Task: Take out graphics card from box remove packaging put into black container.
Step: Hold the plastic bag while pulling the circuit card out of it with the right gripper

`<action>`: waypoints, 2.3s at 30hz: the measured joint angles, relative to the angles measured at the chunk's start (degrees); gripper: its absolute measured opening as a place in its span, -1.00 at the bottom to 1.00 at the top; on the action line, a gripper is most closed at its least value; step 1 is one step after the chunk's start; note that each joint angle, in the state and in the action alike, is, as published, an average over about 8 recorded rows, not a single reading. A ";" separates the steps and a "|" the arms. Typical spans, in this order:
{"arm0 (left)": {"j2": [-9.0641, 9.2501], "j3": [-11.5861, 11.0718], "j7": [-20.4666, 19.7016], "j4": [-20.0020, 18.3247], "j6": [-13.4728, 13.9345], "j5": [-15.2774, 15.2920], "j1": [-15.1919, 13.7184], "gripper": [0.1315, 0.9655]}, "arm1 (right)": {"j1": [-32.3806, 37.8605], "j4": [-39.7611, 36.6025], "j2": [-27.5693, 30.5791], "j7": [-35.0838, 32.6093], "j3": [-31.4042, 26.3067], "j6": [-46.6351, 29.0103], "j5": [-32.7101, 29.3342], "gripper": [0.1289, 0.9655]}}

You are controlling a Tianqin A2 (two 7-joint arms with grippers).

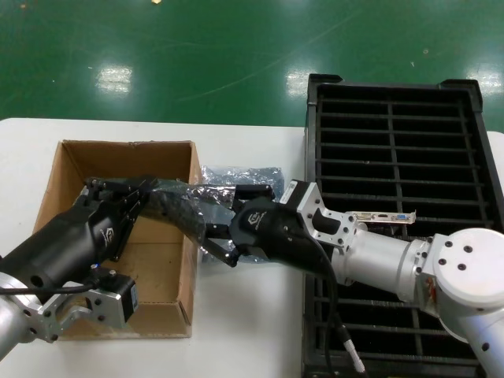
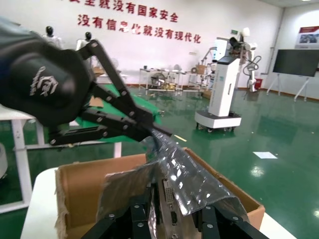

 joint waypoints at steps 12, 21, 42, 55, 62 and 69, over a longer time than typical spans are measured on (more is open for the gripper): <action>0.00 0.00 0.00 0.00 0.00 0.00 0.00 -0.98 | 0.55 -1.67 -1.75 1.53 0.31 1.74 -0.17 -0.67; 0.00 0.00 0.00 0.00 0.00 0.00 0.00 -0.98 | -0.05 0.36 -0.75 2.45 0.59 2.22 -0.45 -0.78; 0.00 0.00 0.00 0.00 0.00 0.00 0.00 -0.98 | -7.35 13.87 5.00 -4.39 3.82 1.90 3.01 -0.88; 0.00 0.00 0.00 0.00 0.00 0.00 0.00 -0.98 | -9.34 16.58 4.92 -10.83 4.50 0.55 5.69 -0.88; 0.00 0.00 0.00 0.00 0.00 0.00 0.00 -0.98 | -10.17 17.37 4.88 -13.07 4.22 0.14 6.12 -0.88; 0.00 0.00 0.00 0.00 0.00 0.00 0.00 -0.98 | -11.45 19.06 5.29 -16.05 6.06 1.01 7.23 -0.88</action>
